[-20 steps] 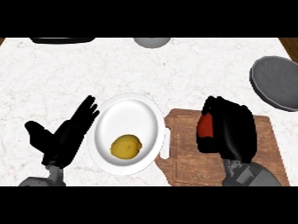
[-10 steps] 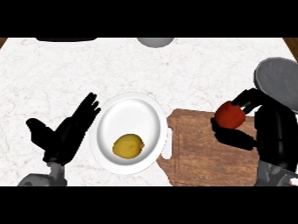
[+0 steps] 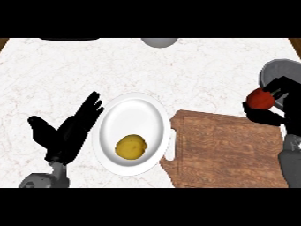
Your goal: Pick the bell pepper from the cutting board and place it in the pan
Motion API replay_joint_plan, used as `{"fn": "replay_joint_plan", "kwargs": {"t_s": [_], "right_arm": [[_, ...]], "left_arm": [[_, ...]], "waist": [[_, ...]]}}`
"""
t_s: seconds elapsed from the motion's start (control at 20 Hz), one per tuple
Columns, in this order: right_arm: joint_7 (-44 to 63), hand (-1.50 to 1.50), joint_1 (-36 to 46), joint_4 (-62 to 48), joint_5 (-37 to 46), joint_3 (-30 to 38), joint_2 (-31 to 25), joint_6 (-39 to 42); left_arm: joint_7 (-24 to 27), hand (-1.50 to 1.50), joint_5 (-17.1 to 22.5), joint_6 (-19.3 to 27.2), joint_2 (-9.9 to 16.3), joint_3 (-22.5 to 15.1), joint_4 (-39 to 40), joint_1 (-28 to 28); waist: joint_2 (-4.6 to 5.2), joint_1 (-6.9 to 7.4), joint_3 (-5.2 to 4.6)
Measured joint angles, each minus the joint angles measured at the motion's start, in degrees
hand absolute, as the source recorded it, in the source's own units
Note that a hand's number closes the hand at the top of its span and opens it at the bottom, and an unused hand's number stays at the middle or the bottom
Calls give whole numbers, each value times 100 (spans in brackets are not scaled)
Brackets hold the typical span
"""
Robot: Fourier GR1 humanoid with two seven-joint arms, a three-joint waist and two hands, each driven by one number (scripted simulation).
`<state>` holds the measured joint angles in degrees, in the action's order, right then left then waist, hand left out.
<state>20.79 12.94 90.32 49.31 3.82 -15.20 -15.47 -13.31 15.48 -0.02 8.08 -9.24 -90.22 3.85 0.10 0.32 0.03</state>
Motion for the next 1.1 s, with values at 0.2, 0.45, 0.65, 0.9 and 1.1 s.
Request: {"fn": "replay_joint_plan", "kwargs": {"t_s": [0.2, 0.45, 0.65, 0.9, 1.1], "right_arm": [[-660, 150, 472, -1202, -42, 479, -214, -644], [-1329, 150, 1071, -2667, -124, 1072, -419, -1614], [-1977, 150, 1667, -3918, -498, 1612, -722, -2134], [-3001, 150, 2234, -5332, -1005, 2183, -1193, -2451], [-3629, 150, 2557, -6137, -1255, 2493, -1550, -2483]], "left_arm": [[26, 0, -28, -60, -23, 51, 176, 119], [44, 0, -44, -146, -12, 83, 209, 114], [12, 0, -60, -167, -42, 71, 177, 152], [66, 0, -83, -246, -64, 27, 148, 95], [8, 0, -104, -215, -114, 43, 208, 289]], "waist": [[14, 28, 1], [25, 67, 5], [47, 129, 11], [81, 204, 19], [114, 249, 26]]}}
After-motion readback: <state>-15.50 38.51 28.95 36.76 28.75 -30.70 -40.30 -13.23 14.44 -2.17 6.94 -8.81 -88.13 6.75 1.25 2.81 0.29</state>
